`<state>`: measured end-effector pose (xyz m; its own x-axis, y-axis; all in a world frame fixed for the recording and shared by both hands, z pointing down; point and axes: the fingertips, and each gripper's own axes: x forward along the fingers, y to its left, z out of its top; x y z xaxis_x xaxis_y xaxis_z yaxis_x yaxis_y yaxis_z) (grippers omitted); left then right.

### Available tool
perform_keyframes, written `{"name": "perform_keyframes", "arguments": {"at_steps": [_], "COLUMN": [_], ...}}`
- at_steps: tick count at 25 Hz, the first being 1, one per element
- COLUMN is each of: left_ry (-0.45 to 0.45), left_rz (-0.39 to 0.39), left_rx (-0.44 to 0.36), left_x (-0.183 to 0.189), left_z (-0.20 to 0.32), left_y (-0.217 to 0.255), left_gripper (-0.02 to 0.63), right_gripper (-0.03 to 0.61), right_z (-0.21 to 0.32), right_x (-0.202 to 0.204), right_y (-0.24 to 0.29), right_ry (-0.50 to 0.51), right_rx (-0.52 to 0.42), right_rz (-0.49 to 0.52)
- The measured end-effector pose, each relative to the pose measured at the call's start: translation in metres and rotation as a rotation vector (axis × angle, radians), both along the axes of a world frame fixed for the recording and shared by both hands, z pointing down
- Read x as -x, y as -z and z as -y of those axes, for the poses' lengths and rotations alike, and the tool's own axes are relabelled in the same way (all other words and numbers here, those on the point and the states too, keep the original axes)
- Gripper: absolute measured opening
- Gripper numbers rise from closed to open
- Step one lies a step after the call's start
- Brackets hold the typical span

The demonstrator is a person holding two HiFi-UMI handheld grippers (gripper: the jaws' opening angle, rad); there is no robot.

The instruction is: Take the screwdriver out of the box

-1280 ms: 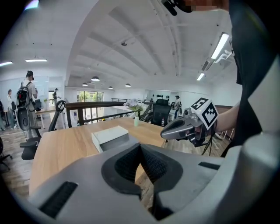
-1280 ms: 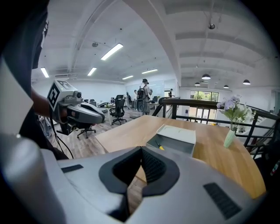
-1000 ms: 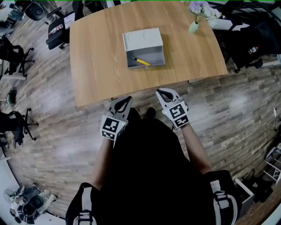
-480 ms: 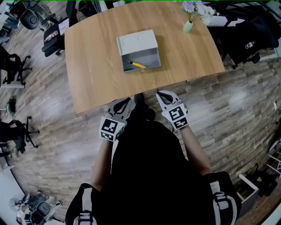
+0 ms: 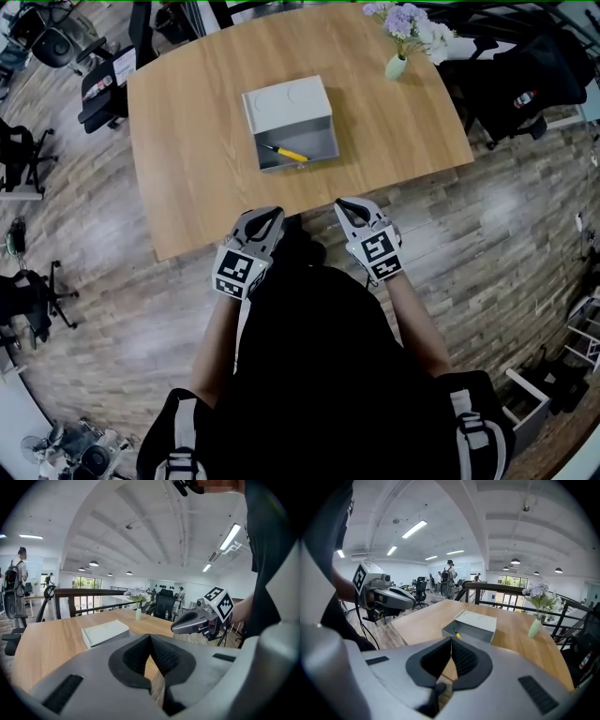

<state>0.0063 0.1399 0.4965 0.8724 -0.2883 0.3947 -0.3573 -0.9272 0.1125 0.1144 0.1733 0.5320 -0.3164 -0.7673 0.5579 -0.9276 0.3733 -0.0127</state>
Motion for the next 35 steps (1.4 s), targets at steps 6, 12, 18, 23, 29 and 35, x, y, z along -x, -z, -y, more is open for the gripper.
{"name": "perform_keyframes", "arguments": {"at_steps": [6, 12, 18, 23, 29, 35], "left_ry": [0.015, -0.001, -0.027, -0.048, -0.053, -0.053], "left_rz": [-0.005, -0.018, -0.027, -0.022, -0.027, -0.032], "left_rx": [0.016, 0.006, 0.005, 0.01, 0.016, 0.039], "left_x": [-0.001, -0.014, -0.033, -0.044, -0.048, -0.044], "left_z": [0.035, 0.076, 0.109, 0.134, 0.157, 0.167], "left_y": [-0.003, -0.001, -0.001, -0.003, -0.003, -0.009], "left_gripper": [0.021, 0.021, 0.021, 0.021, 0.021, 0.021], "right_gripper": [0.025, 0.025, 0.025, 0.025, 0.025, 0.025], "right_z": [0.034, 0.075, 0.108, 0.132, 0.152, 0.168], "right_x": [0.003, 0.003, -0.006, -0.017, -0.02, -0.006], "right_y": [0.002, 0.002, -0.001, 0.0, -0.003, -0.011], "right_ry": [0.039, 0.079, 0.084, 0.075, 0.057, 0.089], "right_rx": [0.01, 0.019, 0.025, 0.02, 0.034, 0.052], "right_rz": [-0.036, -0.08, -0.105, -0.116, -0.105, -0.113]}}
